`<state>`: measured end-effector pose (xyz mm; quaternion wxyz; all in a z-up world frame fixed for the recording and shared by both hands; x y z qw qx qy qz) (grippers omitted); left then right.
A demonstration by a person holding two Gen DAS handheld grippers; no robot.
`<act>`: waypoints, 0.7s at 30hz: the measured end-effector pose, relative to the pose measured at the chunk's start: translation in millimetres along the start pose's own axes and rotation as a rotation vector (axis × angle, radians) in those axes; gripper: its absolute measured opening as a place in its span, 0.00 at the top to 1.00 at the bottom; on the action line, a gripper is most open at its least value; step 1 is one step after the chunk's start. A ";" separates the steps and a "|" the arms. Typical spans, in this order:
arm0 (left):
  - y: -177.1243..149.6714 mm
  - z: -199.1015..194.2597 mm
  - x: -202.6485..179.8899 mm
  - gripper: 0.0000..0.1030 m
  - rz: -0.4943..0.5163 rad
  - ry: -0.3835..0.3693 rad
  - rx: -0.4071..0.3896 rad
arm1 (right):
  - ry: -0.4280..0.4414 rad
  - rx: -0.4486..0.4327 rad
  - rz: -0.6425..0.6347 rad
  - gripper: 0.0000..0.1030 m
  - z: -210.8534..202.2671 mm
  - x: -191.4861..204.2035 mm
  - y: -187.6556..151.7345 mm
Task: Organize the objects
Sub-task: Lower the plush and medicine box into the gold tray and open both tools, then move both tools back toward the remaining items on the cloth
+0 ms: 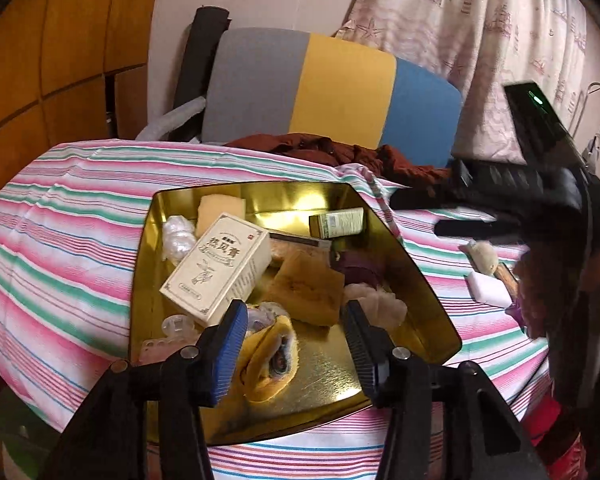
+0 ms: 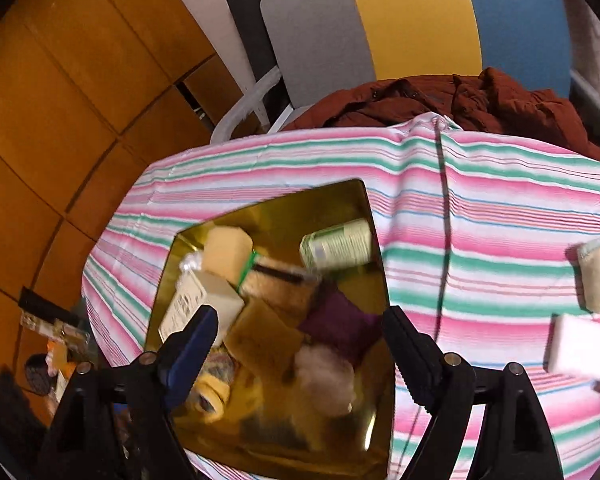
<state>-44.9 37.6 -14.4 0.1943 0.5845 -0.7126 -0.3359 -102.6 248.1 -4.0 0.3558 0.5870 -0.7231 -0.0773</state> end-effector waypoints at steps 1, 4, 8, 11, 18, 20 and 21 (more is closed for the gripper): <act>-0.4 -0.5 1.6 0.51 -0.005 0.012 0.002 | -0.010 -0.002 -0.011 0.17 -1.5 0.6 -4.6; -1.5 -2.3 3.6 0.51 -0.009 0.037 0.003 | -0.046 -0.012 -0.053 0.15 -5.5 3.6 -18.2; -3.1 -5.2 3.9 0.51 -0.004 0.066 -0.002 | -0.101 -0.039 -0.117 0.12 -11.7 9.9 -34.2; -4.8 -6.4 2.8 0.51 0.002 0.083 -0.001 | -0.128 -0.055 -0.147 0.11 -14.7 13.3 -44.3; -7.2 -8.7 -6.0 0.51 0.033 0.088 0.002 | -0.149 -0.068 -0.161 0.11 -20.5 9.3 -63.4; -8.3 -9.5 -10.2 0.51 0.048 0.085 0.002 | -0.148 -0.069 -0.150 0.11 -22.5 4.5 -65.8; -8.7 -9.8 -12.5 0.51 0.055 0.082 0.002 | -0.149 -0.070 -0.145 0.11 -24.0 2.1 -66.7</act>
Point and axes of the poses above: each gripper's, at about its wrist camera, not at the fingertips, and z roughly the way its jaws point, x to its left, y to its top, the point moved 3 cm from there along z, roughly the way its jaws point, and after that the axes turned 6 degrees about y, right-handed, at the moved point
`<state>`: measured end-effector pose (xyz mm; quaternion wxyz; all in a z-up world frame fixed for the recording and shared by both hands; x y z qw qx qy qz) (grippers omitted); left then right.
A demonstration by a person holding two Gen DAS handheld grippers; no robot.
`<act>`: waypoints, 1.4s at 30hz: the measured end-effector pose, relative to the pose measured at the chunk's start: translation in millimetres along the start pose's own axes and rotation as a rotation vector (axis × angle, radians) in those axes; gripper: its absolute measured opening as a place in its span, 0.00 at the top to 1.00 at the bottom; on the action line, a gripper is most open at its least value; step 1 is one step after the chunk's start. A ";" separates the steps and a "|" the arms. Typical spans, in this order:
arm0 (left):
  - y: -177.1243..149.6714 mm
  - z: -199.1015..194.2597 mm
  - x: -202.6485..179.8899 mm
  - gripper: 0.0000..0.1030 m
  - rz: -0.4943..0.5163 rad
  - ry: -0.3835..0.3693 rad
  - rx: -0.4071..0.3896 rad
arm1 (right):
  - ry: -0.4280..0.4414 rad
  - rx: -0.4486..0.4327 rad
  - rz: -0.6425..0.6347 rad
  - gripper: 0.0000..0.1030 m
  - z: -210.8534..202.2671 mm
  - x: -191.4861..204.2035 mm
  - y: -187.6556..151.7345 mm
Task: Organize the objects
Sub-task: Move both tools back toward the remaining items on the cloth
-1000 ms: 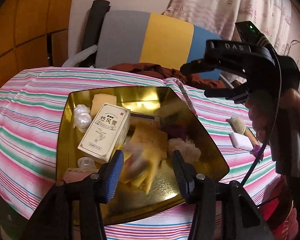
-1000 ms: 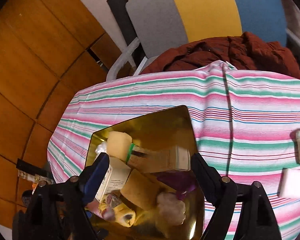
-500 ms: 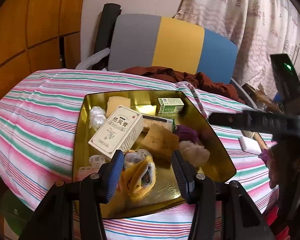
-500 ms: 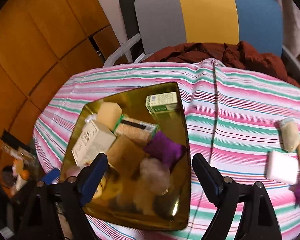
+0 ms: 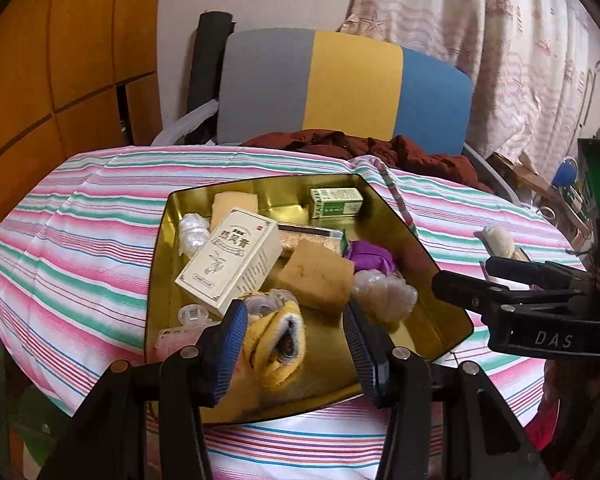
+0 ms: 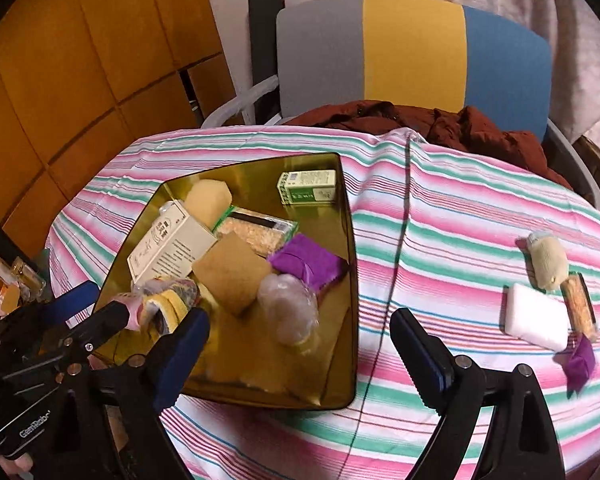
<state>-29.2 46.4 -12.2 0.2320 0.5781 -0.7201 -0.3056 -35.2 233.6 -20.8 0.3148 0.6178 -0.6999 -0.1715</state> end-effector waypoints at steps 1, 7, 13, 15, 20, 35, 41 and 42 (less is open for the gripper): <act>-0.3 -0.8 -2.5 0.51 0.007 -0.002 -0.002 | -0.002 -0.001 0.004 0.11 -1.3 -1.9 -1.4; -1.0 -1.0 -14.1 0.51 0.041 -0.014 0.000 | -0.014 -0.006 0.030 0.11 -7.4 -15.3 -5.3; -2.9 -1.0 -25.9 0.51 0.077 -0.045 0.004 | -0.039 0.007 0.072 0.11 -9.7 -37.2 -10.9; -3.1 -0.4 -30.6 0.51 0.089 -0.055 0.007 | -0.050 0.013 0.094 0.11 -11.3 -48.2 -13.3; -3.3 1.4 -40.2 0.51 0.111 -0.075 0.015 | -0.071 0.013 0.169 0.11 -22.3 -81.7 -17.3; -0.7 3.4 -86.5 0.51 0.220 -0.171 0.021 | -0.215 -0.029 0.462 0.11 -80.7 -237.3 -27.8; 1.1 4.2 -121.8 0.50 0.324 -0.229 0.026 | -0.249 -0.066 0.602 0.10 -92.3 -293.5 -35.8; 2.2 4.7 -129.4 0.50 0.343 -0.240 0.025 | -0.239 -0.085 0.641 0.10 -93.8 -302.4 -40.2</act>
Point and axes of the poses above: each gripper's, at about its wrist camera, not at the fingertips, and z roughly the way its jaws point, x to its left, y to its top, the point moved 3 cm from there along z, roughly the way its jaws point, and after that the axes turned 6 degrees about y, right-handed, at the moved point
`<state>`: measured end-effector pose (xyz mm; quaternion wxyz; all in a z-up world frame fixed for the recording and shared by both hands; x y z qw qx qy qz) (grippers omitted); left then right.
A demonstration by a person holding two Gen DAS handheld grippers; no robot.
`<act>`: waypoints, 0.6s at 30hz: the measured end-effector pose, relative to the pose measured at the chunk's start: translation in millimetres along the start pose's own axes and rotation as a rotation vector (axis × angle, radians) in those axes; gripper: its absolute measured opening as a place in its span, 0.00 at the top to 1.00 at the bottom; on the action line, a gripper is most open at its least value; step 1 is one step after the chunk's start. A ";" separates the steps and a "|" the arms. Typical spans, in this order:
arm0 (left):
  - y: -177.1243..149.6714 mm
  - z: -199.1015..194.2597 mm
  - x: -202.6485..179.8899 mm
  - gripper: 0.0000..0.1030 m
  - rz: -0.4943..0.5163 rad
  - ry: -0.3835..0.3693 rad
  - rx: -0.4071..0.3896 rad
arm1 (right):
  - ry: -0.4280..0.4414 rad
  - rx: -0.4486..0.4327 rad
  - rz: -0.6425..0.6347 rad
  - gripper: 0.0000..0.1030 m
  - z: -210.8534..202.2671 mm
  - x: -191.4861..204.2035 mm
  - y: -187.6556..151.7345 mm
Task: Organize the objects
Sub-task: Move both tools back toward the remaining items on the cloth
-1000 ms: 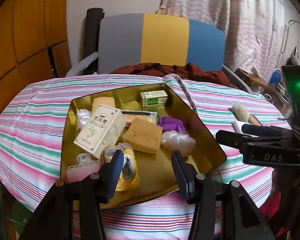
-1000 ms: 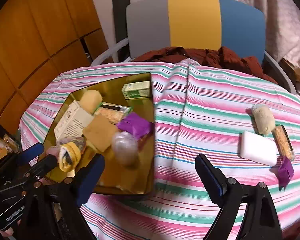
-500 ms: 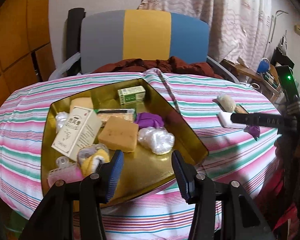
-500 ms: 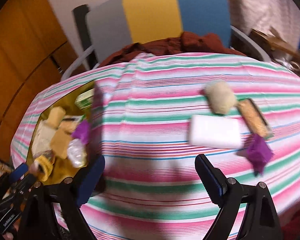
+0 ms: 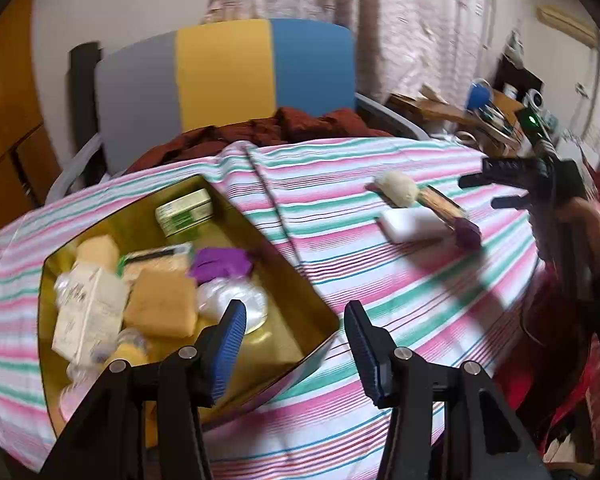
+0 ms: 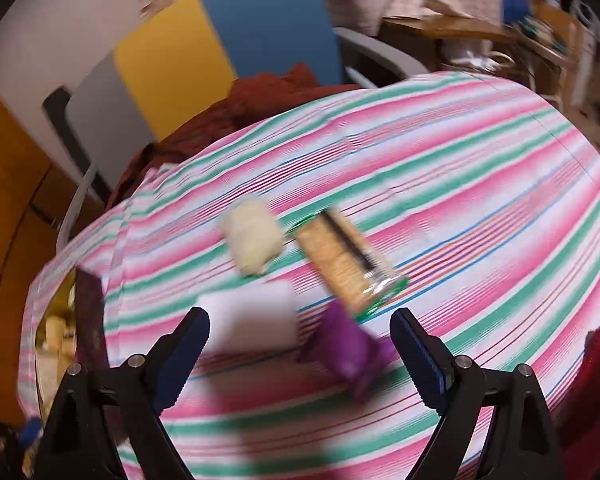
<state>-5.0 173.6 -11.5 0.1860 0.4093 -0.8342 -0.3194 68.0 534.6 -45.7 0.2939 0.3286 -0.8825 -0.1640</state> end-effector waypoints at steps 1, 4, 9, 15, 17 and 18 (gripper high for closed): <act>2.5 1.4 -4.1 0.50 0.010 -0.009 0.000 | 0.011 -0.003 0.026 0.09 1.4 -5.3 0.1; 12.9 12.0 -19.2 0.50 0.046 -0.030 0.016 | 0.043 0.016 0.129 0.09 8.0 -26.1 -3.4; 32.3 34.1 -51.0 0.50 0.137 -0.070 0.044 | 0.098 -0.001 0.185 0.07 4.4 -35.0 -1.6; 57.8 65.7 -91.3 0.50 0.278 -0.150 0.095 | 0.134 -0.005 0.183 0.07 2.4 -31.4 -2.8; 64.0 77.5 -105.8 0.50 0.342 -0.162 0.107 | 0.147 -0.009 0.190 0.07 1.3 -31.9 -3.0; 67.0 83.3 -112.2 0.49 0.371 -0.170 0.111 | 0.158 -0.012 0.197 0.06 0.5 -32.7 -3.0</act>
Point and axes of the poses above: each gripper's, at about its wrist camera, not at the fingertips, and z roughly the way its jaws point, x to its left, y to its top, the point moved 3 cm from there along z, roughly the way its jaws point, and after that the axes turned 6 degrees about y, right-handed, at the moved point
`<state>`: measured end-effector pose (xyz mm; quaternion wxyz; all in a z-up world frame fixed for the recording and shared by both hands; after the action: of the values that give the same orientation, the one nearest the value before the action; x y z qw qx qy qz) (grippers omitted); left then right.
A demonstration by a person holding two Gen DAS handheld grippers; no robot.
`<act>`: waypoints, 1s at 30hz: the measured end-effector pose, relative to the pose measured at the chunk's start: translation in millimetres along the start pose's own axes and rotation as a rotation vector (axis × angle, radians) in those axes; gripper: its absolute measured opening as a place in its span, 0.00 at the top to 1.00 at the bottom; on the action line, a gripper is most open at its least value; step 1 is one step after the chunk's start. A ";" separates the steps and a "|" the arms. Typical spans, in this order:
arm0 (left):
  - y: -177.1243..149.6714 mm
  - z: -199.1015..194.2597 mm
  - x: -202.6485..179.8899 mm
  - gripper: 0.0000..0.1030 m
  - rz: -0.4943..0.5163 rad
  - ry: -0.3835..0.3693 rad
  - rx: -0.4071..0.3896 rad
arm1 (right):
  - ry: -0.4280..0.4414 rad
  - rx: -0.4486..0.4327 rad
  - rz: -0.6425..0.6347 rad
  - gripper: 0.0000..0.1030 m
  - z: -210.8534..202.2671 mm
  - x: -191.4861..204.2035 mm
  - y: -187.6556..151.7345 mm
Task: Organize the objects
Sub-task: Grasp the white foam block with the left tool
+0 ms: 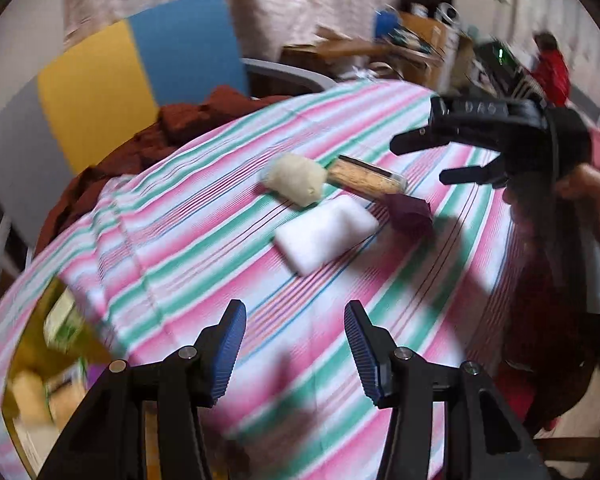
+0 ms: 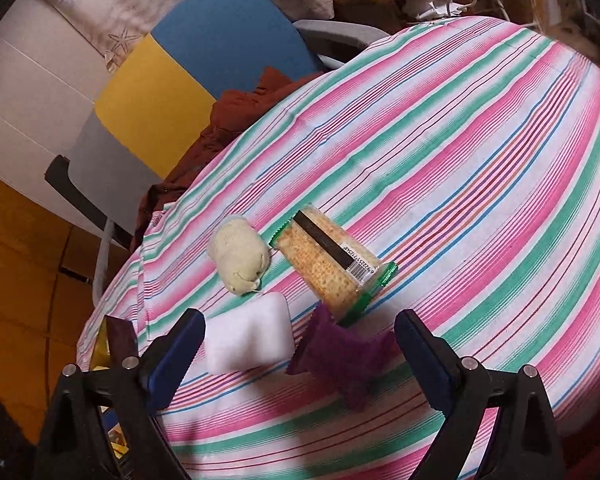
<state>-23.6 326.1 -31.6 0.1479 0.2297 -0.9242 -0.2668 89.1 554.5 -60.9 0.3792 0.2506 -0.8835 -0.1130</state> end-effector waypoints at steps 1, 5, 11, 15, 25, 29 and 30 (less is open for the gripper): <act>6.4 6.7 -4.7 0.49 0.030 -0.018 0.005 | 0.007 -0.001 0.004 0.06 -0.6 -0.8 1.2; 25.1 35.8 -17.2 0.39 0.105 -0.052 0.049 | 0.030 0.003 0.014 0.06 -0.3 -0.7 1.1; 45.0 75.3 -25.8 0.38 0.170 -0.094 0.110 | 0.060 0.020 0.018 0.06 2.2 0.3 0.5; 55.6 95.3 -28.6 0.36 0.207 -0.104 0.126 | 0.079 0.028 0.019 0.05 3.9 1.5 0.5; 58.1 113.3 -32.9 0.31 0.267 -0.188 0.138 | 0.092 0.040 0.034 0.02 6.8 -0.5 0.6; 61.9 118.5 -32.9 0.30 0.279 -0.206 0.142 | 0.084 0.051 0.027 0.02 9.5 0.1 -0.3; 63.9 120.3 -33.4 0.30 0.278 -0.216 0.146 | 0.082 0.051 0.028 0.02 9.5 -0.4 -0.5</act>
<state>-64.9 442.2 -98.6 0.0664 0.0798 -0.9744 -0.1992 82.7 554.4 -67.9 0.4102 0.2522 -0.8732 -0.0744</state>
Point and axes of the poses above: each gripper's, at about its wrist camera, not at the fingertips, and z roughly the way its jaws point, x to its left, y to its top, the point moved 3 cm from there along z, roughly the way its jaws point, and after that the axes turned 6 degrees about y, right-handed, at the moved point
